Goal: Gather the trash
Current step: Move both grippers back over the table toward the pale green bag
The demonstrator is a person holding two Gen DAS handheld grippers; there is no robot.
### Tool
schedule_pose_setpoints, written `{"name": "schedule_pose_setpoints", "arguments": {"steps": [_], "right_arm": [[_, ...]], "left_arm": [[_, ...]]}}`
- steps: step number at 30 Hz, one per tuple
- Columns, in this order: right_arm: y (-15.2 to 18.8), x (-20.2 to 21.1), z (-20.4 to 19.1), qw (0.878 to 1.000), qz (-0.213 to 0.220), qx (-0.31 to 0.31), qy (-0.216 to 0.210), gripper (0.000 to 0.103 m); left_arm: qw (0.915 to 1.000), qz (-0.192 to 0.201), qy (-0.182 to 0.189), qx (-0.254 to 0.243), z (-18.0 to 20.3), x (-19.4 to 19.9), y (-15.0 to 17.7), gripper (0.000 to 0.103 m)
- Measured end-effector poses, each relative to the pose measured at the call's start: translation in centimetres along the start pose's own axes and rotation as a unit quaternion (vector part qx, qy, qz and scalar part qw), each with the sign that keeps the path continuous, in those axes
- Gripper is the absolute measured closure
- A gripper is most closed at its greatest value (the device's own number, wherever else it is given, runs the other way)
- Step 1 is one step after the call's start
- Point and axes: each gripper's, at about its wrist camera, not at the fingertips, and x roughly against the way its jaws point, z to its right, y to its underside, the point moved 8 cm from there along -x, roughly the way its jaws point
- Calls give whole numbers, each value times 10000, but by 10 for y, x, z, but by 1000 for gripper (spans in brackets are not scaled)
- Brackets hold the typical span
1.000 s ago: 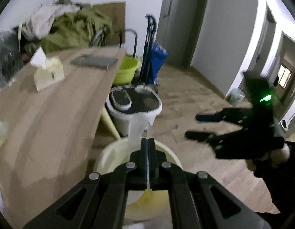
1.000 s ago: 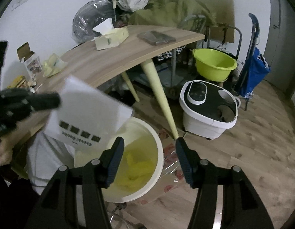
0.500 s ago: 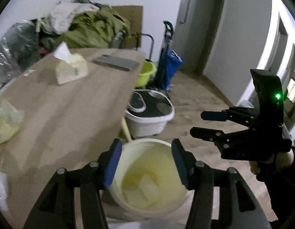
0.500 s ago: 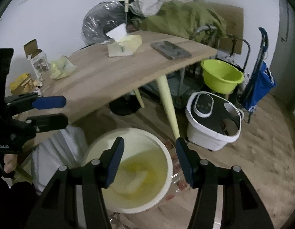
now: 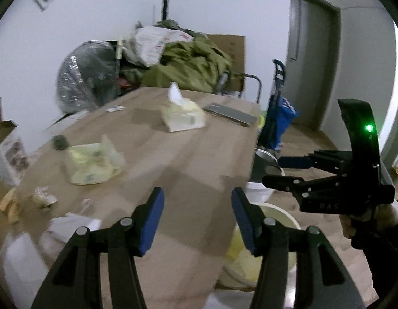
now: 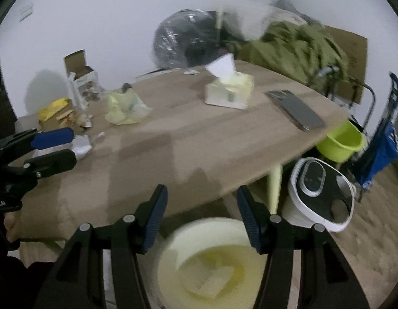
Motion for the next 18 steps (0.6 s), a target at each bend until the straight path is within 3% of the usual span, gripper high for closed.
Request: {"name": "schedule_pose_setpoints", "arguments": {"steps": [11,18], "right_arm": [[-39,-33,-75,9967,76,490,-644,49],[-56,-57,-126,9904,23,832,-1107,49]], "left_arm": [[9955,183,-647,661,-74,40,27,42],[9842,281,-1275,1197,-130,71,48,42]]}}
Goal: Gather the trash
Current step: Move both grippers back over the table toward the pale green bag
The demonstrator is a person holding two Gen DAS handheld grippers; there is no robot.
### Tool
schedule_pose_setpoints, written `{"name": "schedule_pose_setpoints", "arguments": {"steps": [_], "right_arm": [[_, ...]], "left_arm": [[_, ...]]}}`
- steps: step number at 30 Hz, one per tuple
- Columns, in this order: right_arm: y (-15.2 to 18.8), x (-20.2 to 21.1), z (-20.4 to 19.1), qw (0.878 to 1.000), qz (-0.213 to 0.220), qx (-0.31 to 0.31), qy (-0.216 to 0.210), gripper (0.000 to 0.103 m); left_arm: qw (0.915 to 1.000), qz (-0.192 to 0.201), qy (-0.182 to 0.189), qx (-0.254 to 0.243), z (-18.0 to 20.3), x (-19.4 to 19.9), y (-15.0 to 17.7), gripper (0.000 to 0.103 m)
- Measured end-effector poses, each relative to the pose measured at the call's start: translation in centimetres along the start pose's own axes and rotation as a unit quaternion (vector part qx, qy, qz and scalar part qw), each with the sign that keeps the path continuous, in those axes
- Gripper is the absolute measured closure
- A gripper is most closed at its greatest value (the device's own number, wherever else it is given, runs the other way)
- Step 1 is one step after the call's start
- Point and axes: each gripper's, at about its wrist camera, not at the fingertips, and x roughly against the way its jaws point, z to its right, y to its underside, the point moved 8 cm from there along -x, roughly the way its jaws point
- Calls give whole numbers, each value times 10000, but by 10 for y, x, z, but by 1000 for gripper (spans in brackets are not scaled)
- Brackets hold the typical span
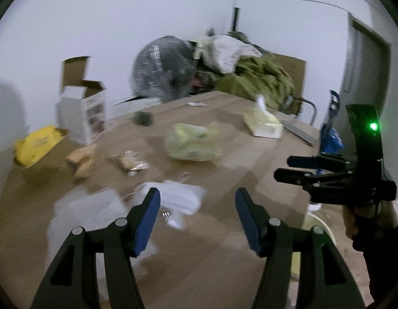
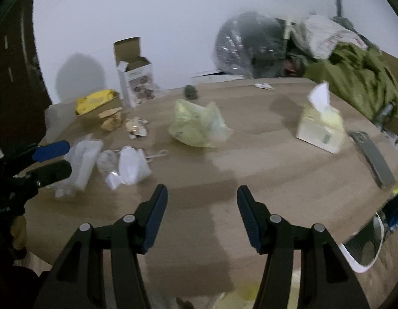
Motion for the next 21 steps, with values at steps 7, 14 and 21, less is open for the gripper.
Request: {"name": "schedule_pose_setpoints", "arguments": {"steps": [7,14,21], "right_arm": [[-16,-29,-32,9989,-69,271,-365,49],[-34,-52,-44,9973,-36,375,-624,49],[-49,-64,-40,9959,10,313,-853,49]], "left_arm": [[9961,-223,-631,574,-59,4,17,42],[9898,-605,-897,931,-80,-3,29,26],[9870,-1042,-888,840,-76,-33,35,22]]}}
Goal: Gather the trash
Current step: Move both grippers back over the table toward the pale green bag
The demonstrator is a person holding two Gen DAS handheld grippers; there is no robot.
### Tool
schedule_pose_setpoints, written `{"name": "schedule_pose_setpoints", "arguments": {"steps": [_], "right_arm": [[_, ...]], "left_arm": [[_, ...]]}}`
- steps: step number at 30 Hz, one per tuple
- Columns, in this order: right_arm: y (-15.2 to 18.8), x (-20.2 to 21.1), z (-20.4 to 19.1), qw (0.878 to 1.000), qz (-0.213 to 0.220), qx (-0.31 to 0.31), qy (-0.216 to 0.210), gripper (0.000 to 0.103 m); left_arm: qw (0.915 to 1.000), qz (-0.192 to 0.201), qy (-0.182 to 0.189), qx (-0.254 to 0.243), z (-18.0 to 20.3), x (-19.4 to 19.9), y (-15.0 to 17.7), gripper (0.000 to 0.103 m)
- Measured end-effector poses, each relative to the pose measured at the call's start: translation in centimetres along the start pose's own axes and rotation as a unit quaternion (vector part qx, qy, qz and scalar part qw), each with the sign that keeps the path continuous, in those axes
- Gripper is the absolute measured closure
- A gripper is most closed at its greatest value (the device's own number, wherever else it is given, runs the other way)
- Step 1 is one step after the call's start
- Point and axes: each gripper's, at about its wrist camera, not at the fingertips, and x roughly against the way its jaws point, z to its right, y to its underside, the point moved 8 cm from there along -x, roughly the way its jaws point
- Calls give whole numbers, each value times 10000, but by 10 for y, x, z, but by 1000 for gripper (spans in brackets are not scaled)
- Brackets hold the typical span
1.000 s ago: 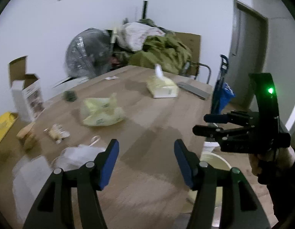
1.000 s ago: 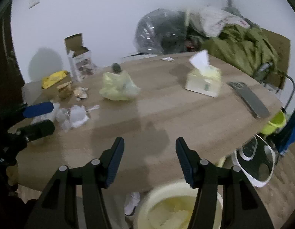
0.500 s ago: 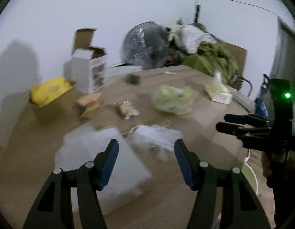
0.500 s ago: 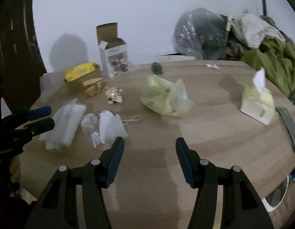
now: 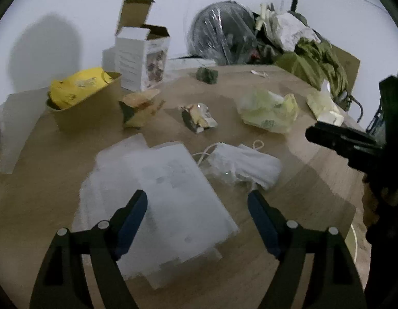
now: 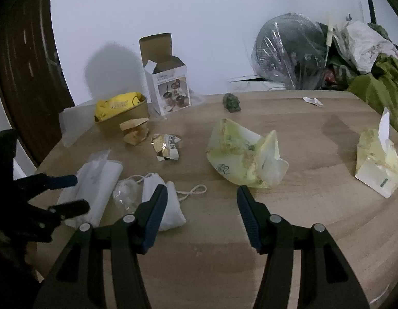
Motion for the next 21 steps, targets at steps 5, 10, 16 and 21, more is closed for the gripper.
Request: {"name": "schedule_pose_setpoints", "arguments": {"steps": [5,10,16,21], "right_arm": [[-7,-5,7,10000,-40,46,9,49],[-14,-15,24,9999,-5,-114,32,49],[-17,-35,58,9975,-169,-690,26,49],[-21,-46,75,9954,-195,-928,141,49]], "left_arm": [[9997,-217,-132,61,-8,-19,-1,22],[9992,-377,-106,-16,-5,-31,2,22],[9982,-506,-278,-154,-4,-37,7,22],[9975,-522,-374,-286,-2,-39,10,22]]}}
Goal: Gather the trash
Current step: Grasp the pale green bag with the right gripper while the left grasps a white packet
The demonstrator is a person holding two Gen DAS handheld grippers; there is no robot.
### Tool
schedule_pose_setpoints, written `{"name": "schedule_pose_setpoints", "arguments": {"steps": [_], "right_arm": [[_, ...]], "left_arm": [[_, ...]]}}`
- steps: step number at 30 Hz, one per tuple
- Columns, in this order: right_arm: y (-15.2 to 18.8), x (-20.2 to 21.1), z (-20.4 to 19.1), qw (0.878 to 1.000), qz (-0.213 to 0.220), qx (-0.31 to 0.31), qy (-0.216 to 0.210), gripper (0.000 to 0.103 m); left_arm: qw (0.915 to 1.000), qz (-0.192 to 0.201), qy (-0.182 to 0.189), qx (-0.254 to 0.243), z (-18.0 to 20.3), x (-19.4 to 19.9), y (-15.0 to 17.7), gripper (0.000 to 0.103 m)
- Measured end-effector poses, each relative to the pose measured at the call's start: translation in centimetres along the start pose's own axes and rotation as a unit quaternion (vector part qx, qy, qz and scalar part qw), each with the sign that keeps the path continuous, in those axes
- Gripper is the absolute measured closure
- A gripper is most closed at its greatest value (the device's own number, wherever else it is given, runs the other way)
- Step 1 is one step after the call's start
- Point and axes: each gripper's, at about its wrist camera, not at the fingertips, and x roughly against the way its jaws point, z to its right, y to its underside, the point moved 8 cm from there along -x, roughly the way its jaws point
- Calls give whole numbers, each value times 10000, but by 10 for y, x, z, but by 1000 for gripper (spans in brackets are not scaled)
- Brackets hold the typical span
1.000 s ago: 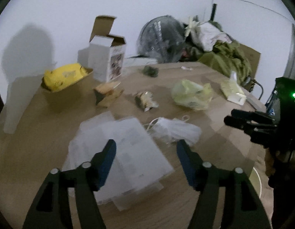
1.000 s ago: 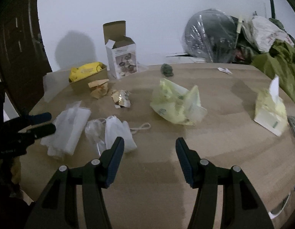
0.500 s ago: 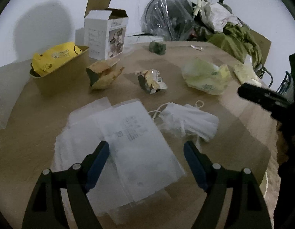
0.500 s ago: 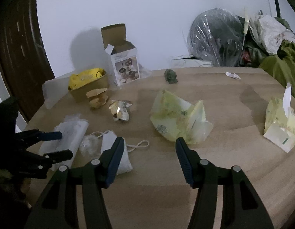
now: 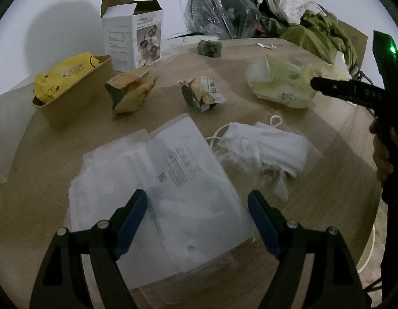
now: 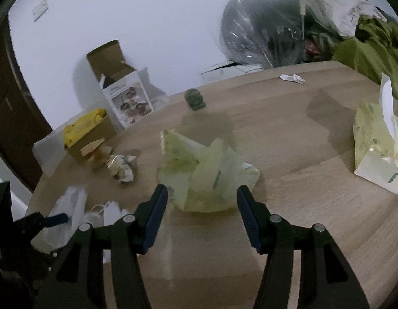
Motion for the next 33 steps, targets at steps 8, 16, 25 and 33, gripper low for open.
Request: {"name": "schedule_pose_setpoints", "arguments": {"steps": [8,16,25,33], "right_arm": [[-4,-13,-2,10000,-18,-63,7,49],[0,-27,-11,9998,-178,16,83,61],[2,-10,-21,9999,64,132,76,97],[-2,25,-36,9979,430,458,166,97]], "left_arm": [[9995,97,293,118,-8,6,1,35],[9976,244,513,390,-18,17,1,78],[9948,743,518,463,-19,58,-12,92],[9914,1162,461,398,-25,92,-20,93]]}}
